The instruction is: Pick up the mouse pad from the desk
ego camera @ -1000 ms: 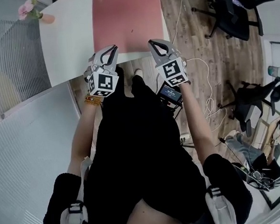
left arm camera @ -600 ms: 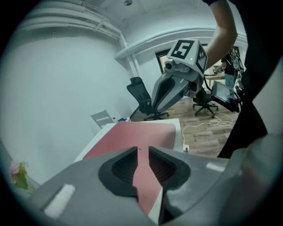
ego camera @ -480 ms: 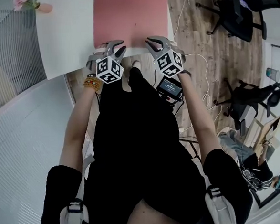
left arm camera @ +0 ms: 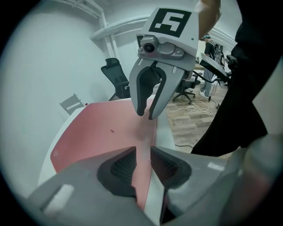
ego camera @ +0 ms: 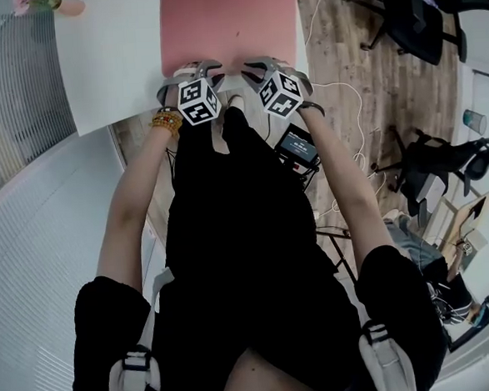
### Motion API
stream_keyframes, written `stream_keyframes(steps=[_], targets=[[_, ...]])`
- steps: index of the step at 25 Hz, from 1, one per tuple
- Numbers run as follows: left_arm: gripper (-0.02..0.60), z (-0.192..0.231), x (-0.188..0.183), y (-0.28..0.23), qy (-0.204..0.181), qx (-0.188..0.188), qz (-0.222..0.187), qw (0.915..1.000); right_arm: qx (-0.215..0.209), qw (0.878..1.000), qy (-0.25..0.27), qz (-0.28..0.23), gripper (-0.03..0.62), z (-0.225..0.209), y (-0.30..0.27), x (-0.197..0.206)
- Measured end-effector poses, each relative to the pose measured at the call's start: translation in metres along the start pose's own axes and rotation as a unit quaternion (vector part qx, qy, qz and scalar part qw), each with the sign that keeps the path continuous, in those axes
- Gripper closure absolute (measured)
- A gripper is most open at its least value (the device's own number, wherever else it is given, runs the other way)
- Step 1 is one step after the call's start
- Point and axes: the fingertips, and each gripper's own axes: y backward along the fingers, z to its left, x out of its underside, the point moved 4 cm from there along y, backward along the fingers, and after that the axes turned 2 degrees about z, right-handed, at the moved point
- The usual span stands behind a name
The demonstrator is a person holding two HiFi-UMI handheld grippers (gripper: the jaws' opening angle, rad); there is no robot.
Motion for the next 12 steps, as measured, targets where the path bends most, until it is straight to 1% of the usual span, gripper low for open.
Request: stream_keyframes(steps=[4, 8, 12], targets=[[0.476, -0.003, 0.003, -0.009, 0.015, 0.016, 0.009, 0.9997, -0.02, 0.999, 0.007, 0.025, 0.47, 0.003, -0.014, 0.013], [0.476, -0.002, 0.009, -0.013, 0.015, 0.022, 0.017, 0.9995, -0.042, 0.998, 0.02, 0.046, 0.457, 0.008, -0.026, 0.021], [0.476, 0.001, 0.01, -0.013, 0.024, 0.027, 0.017, 0.9992, -0.052, 0.996, 0.035, 0.062, 0.45, 0.01, -0.033, 0.027]])
